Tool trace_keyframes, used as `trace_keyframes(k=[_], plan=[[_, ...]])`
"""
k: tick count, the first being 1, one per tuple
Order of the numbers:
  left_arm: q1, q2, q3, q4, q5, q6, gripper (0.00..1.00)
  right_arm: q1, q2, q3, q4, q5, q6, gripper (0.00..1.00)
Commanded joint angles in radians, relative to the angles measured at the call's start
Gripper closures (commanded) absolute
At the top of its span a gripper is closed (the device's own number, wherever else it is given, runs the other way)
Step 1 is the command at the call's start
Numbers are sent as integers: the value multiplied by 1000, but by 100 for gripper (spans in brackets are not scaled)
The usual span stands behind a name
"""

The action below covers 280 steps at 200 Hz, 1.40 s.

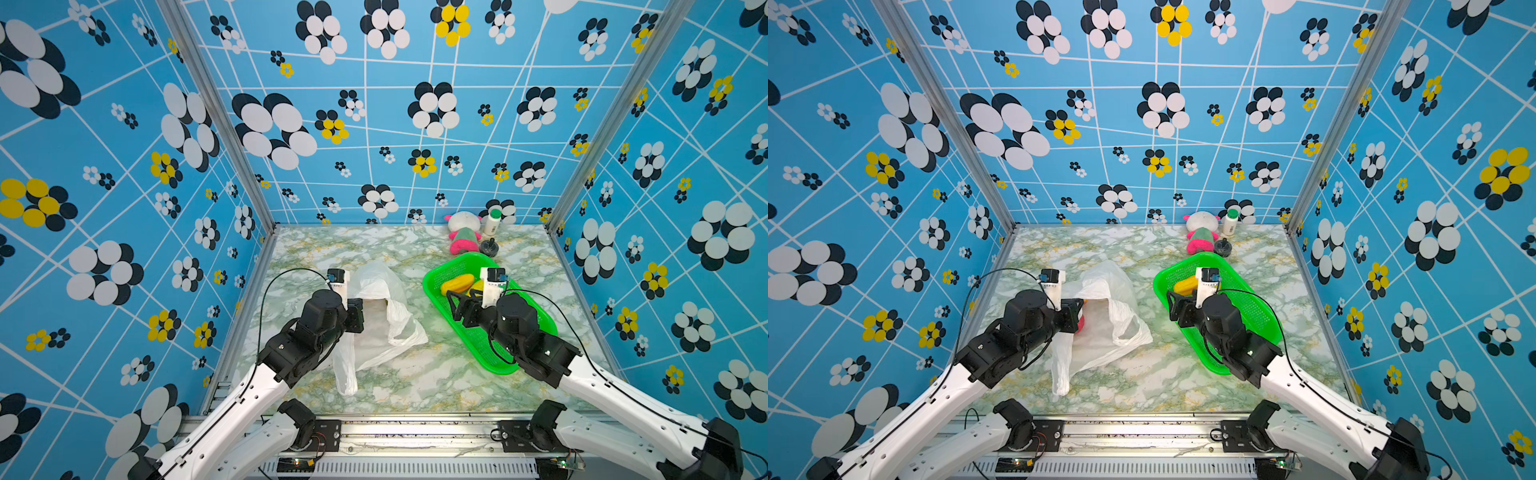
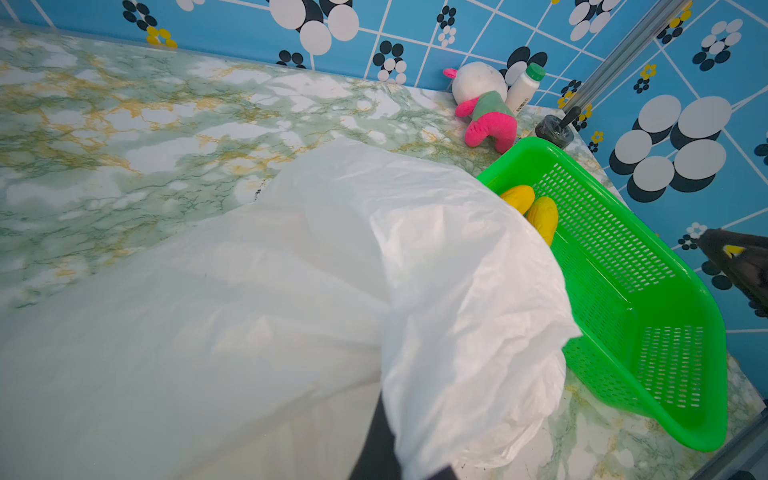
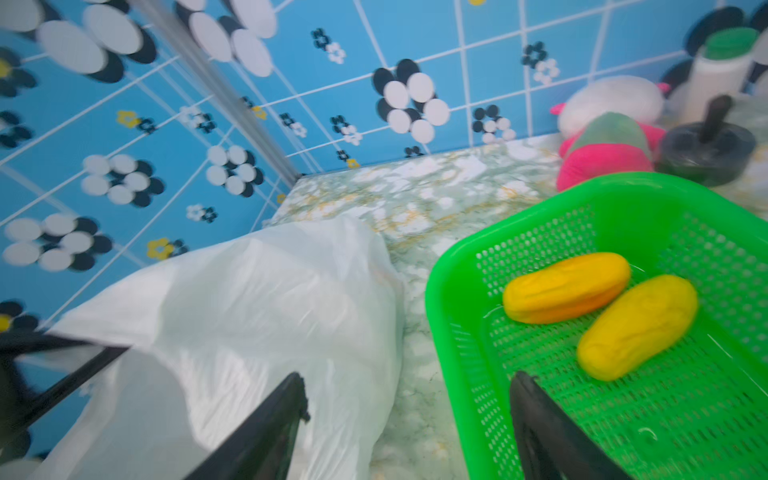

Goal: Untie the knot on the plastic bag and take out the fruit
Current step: 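Release the yellow mango into the green basket with the right gripper, then move the right gripper back into the bag toward the remaining fruit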

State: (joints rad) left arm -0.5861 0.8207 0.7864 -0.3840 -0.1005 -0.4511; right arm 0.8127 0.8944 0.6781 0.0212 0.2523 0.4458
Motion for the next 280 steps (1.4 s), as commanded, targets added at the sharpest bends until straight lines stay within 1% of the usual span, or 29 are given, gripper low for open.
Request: trace_keyframes(k=[1,16,27,36,46,57,83,106,138,153,176,200,216,230,245,266,280], plan=[[10,-6,6,18,15,-4,100,106,-26,-12,93,-103,-187,20],[10,-5,-4,26,16,-6,100,219,-2,2,111,-105,-256,20],[9,-5,-4,24,19,-9,100,293,42,11,143,-99,-297,21],[11,-8,-1,22,21,-6,100,334,89,23,173,-110,-315,21],[11,-9,5,14,17,-3,100,357,154,42,207,-142,-317,22],[11,-8,12,7,9,1,100,371,229,75,230,-161,-310,25],[11,4,6,26,22,0,100,393,394,156,244,-161,-268,32],[13,19,4,27,26,0,100,408,501,182,275,-125,-221,36],[14,19,21,18,35,9,100,409,597,206,288,-102,-147,43],[12,15,26,6,31,9,100,408,644,234,262,-84,-129,51],[12,4,3,18,39,2,100,408,704,260,256,-33,-107,60],[13,3,2,14,43,-1,100,408,753,309,200,36,-78,63],[12,3,12,6,36,3,100,408,798,354,169,47,-63,63],[12,7,22,1,31,7,100,403,849,393,152,53,-38,58],[13,9,20,6,32,11,100,402,906,427,158,49,-9,57],[15,19,24,-1,18,18,100,401,976,453,210,41,26,47],[15,32,47,-27,0,19,100,401,1013,478,231,46,33,44]])
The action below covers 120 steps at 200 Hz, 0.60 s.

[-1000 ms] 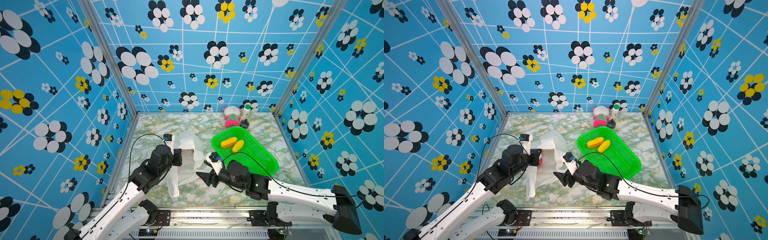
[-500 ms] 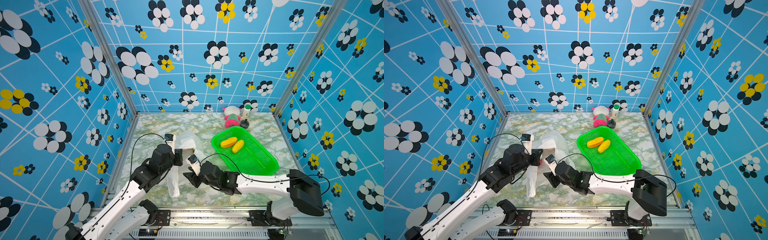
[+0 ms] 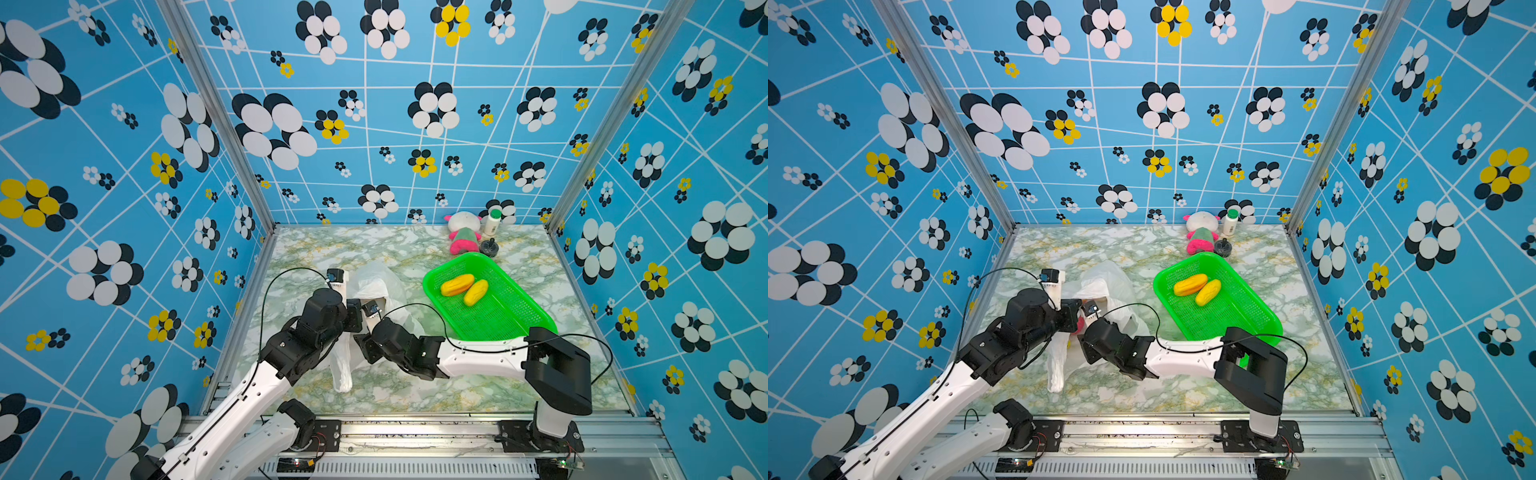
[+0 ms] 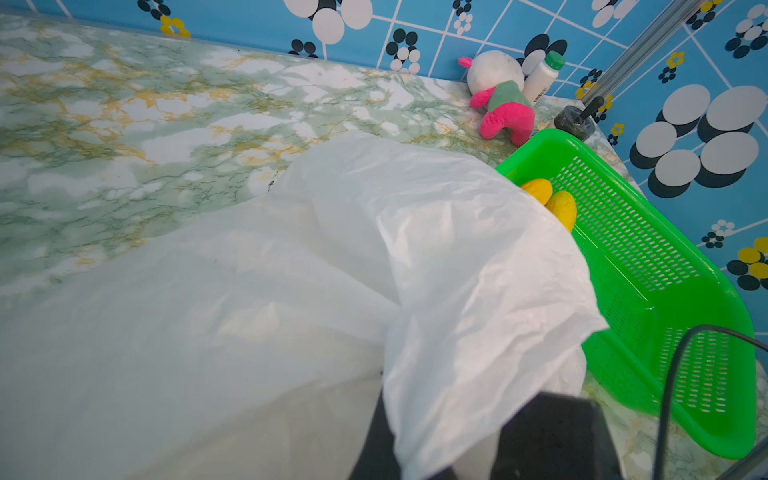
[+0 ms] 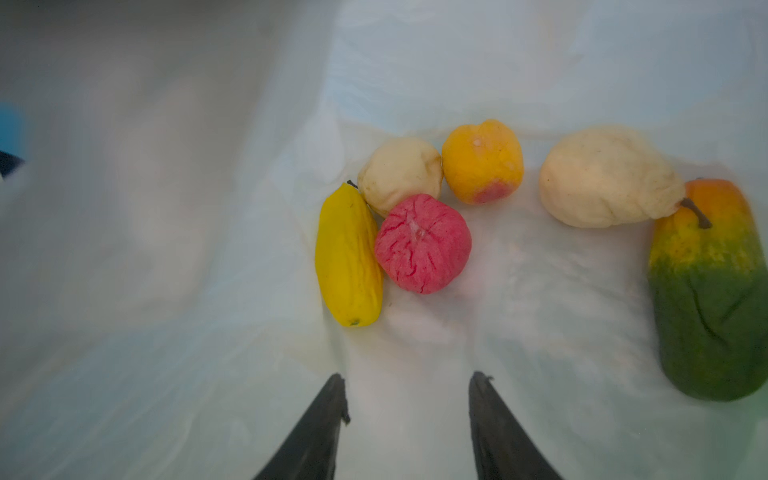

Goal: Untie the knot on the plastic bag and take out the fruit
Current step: 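Move the right gripper back into the bag toward the remaining fruit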

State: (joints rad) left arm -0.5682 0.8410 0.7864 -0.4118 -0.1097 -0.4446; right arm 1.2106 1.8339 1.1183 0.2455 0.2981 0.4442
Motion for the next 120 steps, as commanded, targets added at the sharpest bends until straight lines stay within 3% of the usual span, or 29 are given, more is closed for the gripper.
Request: trace_keyframes(k=[1,26,91,120], plan=[[-2,12,49,-1,9,12,100,3,75,40,8,1,34,43],[10,28,94,-37,5,0,100,3,123,50,76,44,30,37],[103,98,222,-109,29,-17,100,53,98,-126,409,7,-122,36],[108,75,229,-121,38,-9,100,51,135,-108,383,75,-102,32]])
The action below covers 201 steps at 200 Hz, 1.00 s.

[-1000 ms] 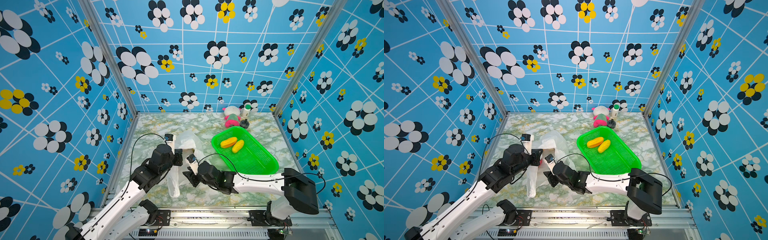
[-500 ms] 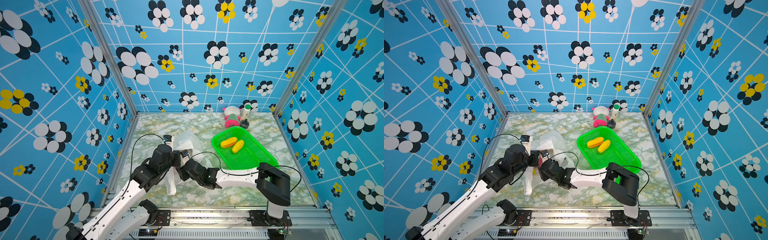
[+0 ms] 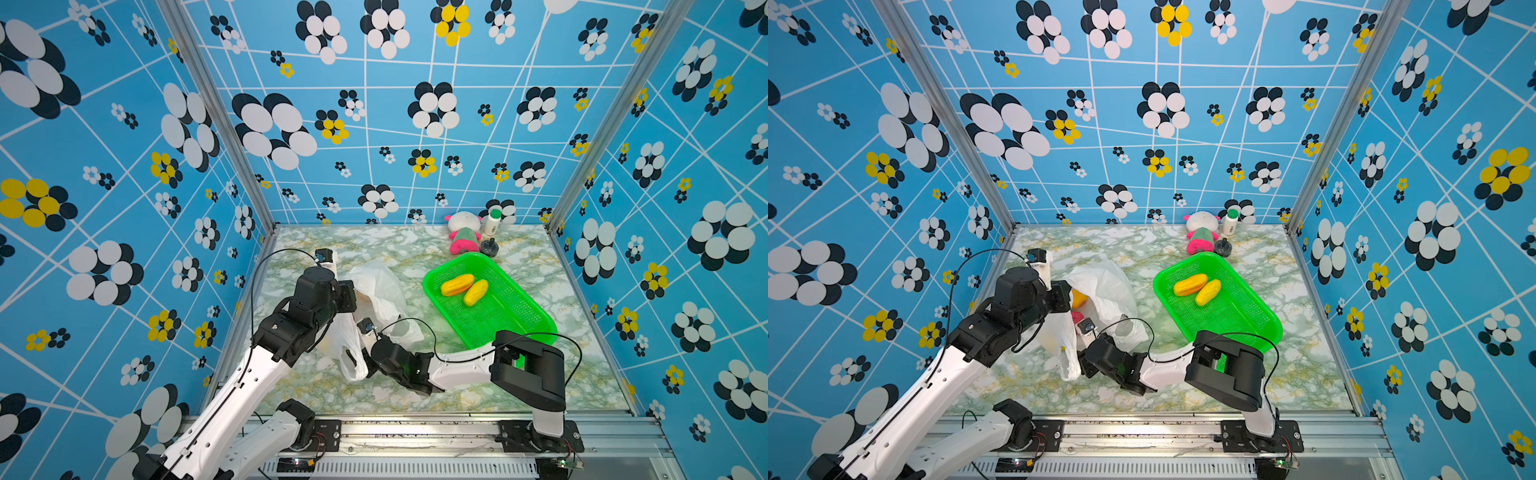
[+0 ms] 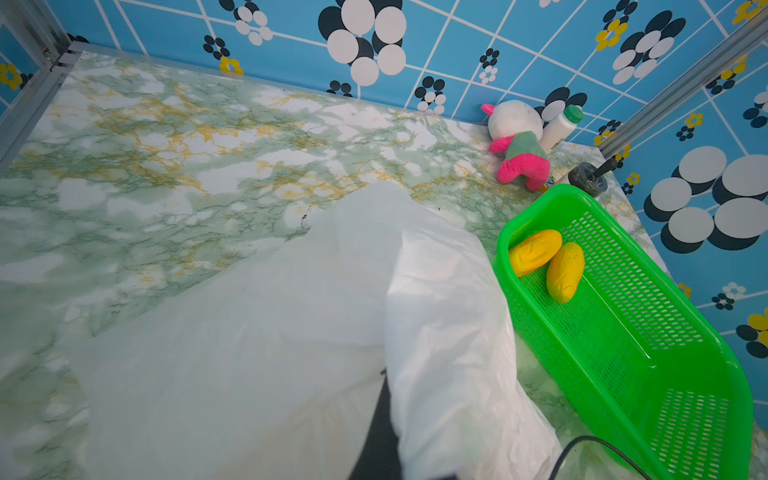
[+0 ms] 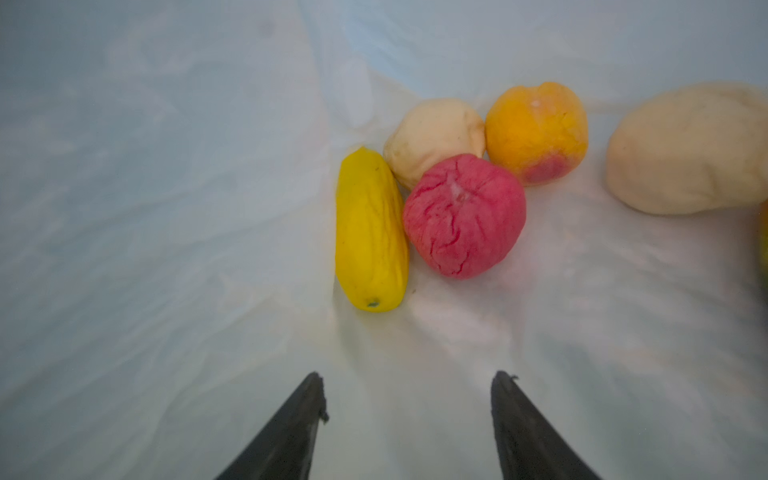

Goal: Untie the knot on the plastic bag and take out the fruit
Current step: 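Move the right gripper back into the bag toward the remaining fruit, then close the right gripper on the pink fruit inside the bag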

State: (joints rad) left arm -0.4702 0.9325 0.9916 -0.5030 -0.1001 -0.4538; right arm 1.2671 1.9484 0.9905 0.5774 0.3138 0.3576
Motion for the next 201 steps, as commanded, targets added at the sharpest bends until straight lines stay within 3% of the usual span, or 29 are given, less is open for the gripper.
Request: trace_keyframes(k=[1,44,119,168,201], plan=[[10,-19,24,-30,27,0,100,-8,23,22,48,61,-13,32],[12,-66,1,-32,35,5,100,-73,106,102,-8,40,70,29],[15,-35,-3,-16,64,27,100,-97,221,348,-154,-36,13,6],[15,-20,-2,2,111,20,100,-135,353,492,-261,-18,51,6],[15,-21,-5,4,115,15,100,-138,363,517,-297,-13,36,14]])
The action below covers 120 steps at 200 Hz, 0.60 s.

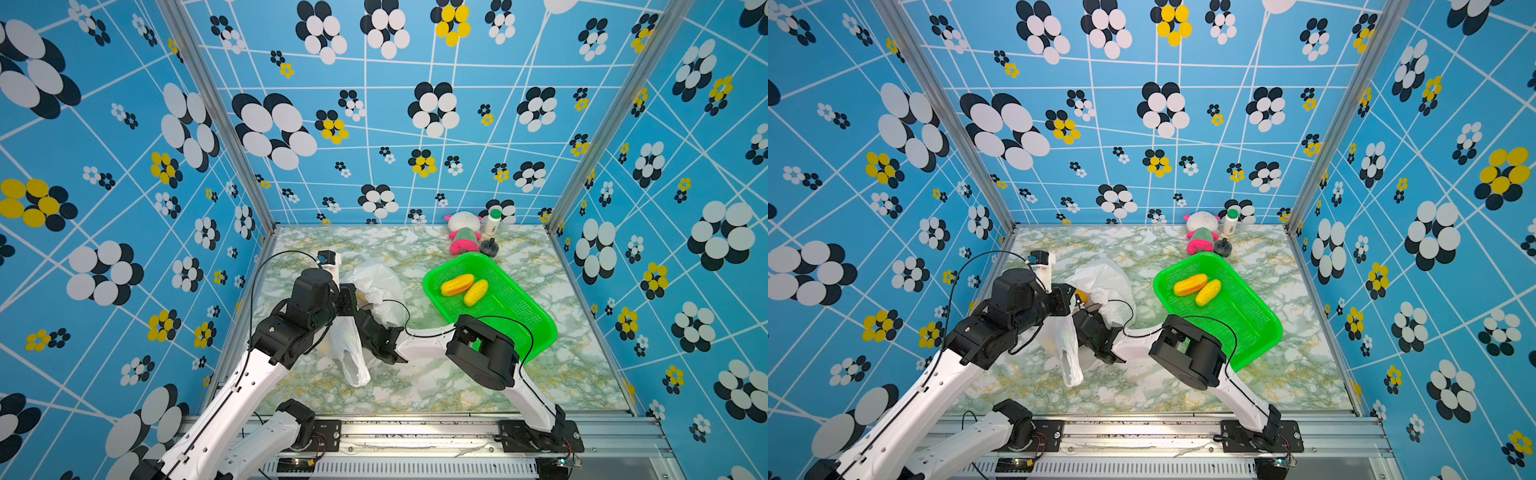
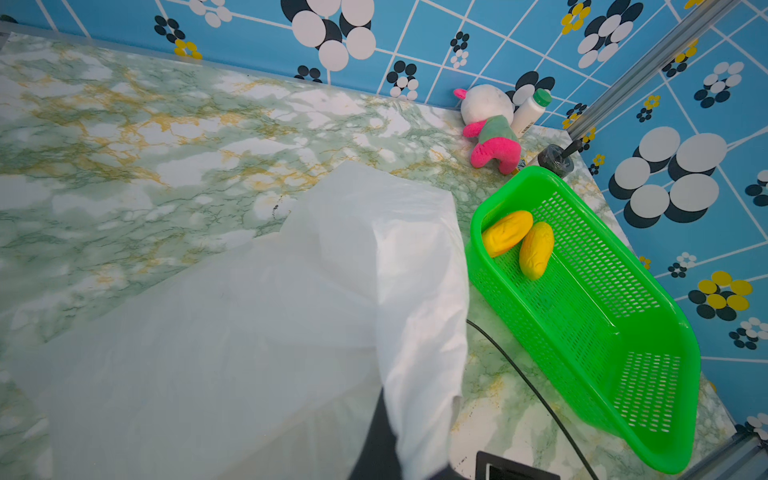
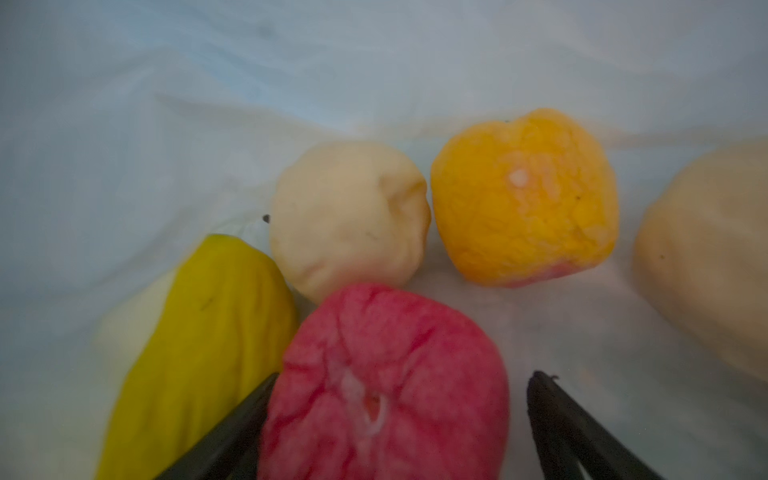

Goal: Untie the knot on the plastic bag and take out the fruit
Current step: 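Close the right gripper on the pink fruit inside the bag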

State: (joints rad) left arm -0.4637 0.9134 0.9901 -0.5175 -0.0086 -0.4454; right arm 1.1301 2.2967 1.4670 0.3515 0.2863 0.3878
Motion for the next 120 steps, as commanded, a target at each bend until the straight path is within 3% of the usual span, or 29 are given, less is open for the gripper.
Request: trace_keyframes(k=[1,49,120], plan=[[8,-2,-3,19,24,7,100,-1,15,42,-74,15,5,15],[8,-17,-25,27,22,5,100,-1,-1,21,-81,-9,-1,42],[18,-3,-27,17,-21,16,100,40,-317,-275,110,-79,-65,55]])
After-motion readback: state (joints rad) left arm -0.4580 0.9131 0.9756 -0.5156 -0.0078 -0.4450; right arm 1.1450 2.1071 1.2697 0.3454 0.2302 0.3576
